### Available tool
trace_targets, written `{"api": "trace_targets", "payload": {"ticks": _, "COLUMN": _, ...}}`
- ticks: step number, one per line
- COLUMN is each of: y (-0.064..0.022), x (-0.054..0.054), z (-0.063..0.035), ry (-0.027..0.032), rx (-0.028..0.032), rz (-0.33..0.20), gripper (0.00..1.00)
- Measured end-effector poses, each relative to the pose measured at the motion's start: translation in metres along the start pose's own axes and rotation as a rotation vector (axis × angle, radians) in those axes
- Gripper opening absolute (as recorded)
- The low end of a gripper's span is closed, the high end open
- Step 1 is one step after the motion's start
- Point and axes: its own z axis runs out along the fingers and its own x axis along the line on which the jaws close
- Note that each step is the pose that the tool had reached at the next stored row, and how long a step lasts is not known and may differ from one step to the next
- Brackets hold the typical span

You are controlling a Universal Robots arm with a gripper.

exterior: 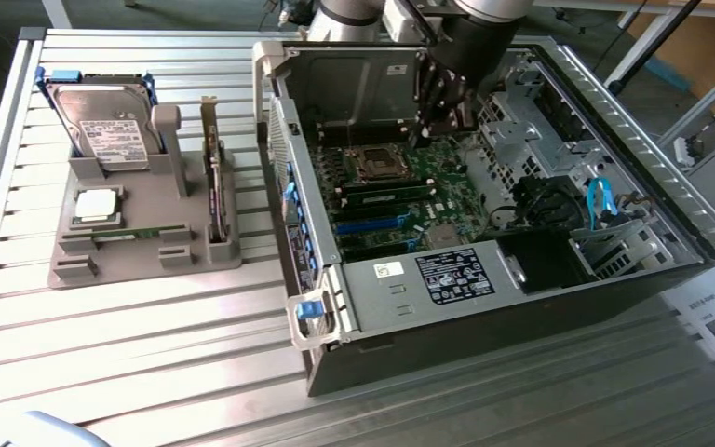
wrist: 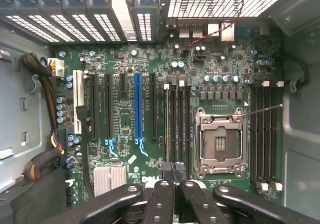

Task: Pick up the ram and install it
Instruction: 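Press down the ram until it locks into place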

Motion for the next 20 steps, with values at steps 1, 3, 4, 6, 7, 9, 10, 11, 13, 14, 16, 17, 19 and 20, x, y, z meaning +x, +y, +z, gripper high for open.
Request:
{"api": "trace_targets", "payload": {"ticks": 1, "y": 0.0000, "x": 0.000, "z": -0.0014, "ry": 0.0001, "rx": 0.0000, "rz": 0.000, "gripper": 0.10}}
{"api": "trace_targets", "payload": {"ticks": 3, "y": 0.0001, "x": 0.000, "z": -0.0045, "ry": 0.0002, "rx": -0.0001, "rz": 0.000, "gripper": 0.10}}
{"api": "trace_targets", "payload": {"ticks": 4, "y": 0.0001, "x": 0.000, "z": -0.0060, "ry": 0.0002, "rx": 0.0000, "rz": 0.000, "gripper": 0.10}}
{"api": "trace_targets", "payload": {"ticks": 6, "y": 0.0001, "x": 0.000, "z": -0.0085, "ry": 0.0002, "rx": -0.0001, "rz": 0.000, "gripper": 0.10}}
{"api": "trace_targets", "payload": {"ticks": 7, "y": 0.0001, "x": 0.000, "z": -0.0096, "ry": 0.0002, "rx": 0.0000, "rz": 0.000, "gripper": 0.10}}
{"api": "trace_targets", "payload": {"ticks": 9, "y": 0.0002, "x": 0.000, "z": -0.0116, "ry": 0.0004, "rx": -0.0001, "rz": 0.000, "gripper": 0.10}}
{"api": "trace_targets", "payload": {"ticks": 10, "y": 0.0002, "x": 0.000, "z": -0.0123, "ry": 0.0003, "rx": 0.0000, "rz": 0.000, "gripper": 0.10}}
{"api": "trace_targets", "payload": {"ticks": 11, "y": 0.0002, "x": 0.000, "z": -0.0125, "ry": 0.0002, "rx": 0.0000, "rz": 0.000, "gripper": 0.10}}
{"api": "trace_targets", "payload": {"ticks": 13, "y": 0.0002, "x": 0.000, "z": -0.0125, "ry": 0.0001, "rx": 0.0001, "rz": 0.000, "gripper": 0.10}}
{"api": "trace_targets", "payload": {"ticks": 14, "y": 0.0002, "x": 0.000, "z": -0.0125, "ry": 0.0002, "rx": 0.0000, "rz": 0.000, "gripper": 0.10}}
{"api": "trace_targets", "payload": {"ticks": 16, "y": 0.0002, "x": 0.000, "z": -0.0126, "ry": 0.0004, "rx": 0.0000, "rz": 0.000, "gripper": 0.10}}
{"api": "trace_targets", "payload": {"ticks": 17, "y": 0.0002, "x": 0.000, "z": -0.0126, "ry": 0.0005, "rx": 0.0000, "rz": 0.000, "gripper": 0.10}}
{"api": "trace_targets", "payload": {"ticks": 19, "y": 0.0002, "x": 0.000, "z": -0.0126, "ry": 0.0004, "rx": 0.0000, "rz": 0.000, "gripper": 0.10}}
{"api": "trace_targets", "payload": {"ticks": 20, "y": 0.0002, "x": 0.000, "z": -0.0126, "ry": 0.0003, "rx": 0.0000, "rz": 0.000, "gripper": 0.10}}
